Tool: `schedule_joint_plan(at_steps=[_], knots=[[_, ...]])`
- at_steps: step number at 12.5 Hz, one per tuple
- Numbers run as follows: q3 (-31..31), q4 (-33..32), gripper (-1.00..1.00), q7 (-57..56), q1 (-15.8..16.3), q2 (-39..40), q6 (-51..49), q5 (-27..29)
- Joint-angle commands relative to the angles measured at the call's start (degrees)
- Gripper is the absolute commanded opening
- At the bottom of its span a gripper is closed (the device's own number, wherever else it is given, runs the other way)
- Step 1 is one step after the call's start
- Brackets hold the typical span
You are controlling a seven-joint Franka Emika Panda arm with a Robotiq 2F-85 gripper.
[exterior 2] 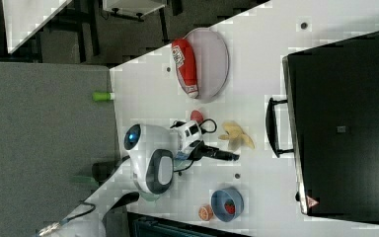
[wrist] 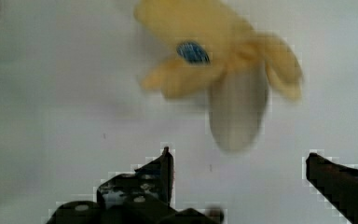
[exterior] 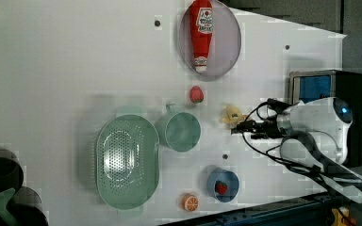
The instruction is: Pick Banana and place it in mug.
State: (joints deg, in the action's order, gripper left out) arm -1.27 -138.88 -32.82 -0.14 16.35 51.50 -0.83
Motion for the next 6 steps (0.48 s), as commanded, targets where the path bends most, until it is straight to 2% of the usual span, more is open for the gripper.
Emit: schedule_joint_plan(at_steps=[1,6], knots=[[-0.70,2.51,1.00,-10.05,-0.87,1.24,7.80,0.35],[-0.59,1.83,1.00,-10.05,-0.73,5.50,12.53,0.35]])
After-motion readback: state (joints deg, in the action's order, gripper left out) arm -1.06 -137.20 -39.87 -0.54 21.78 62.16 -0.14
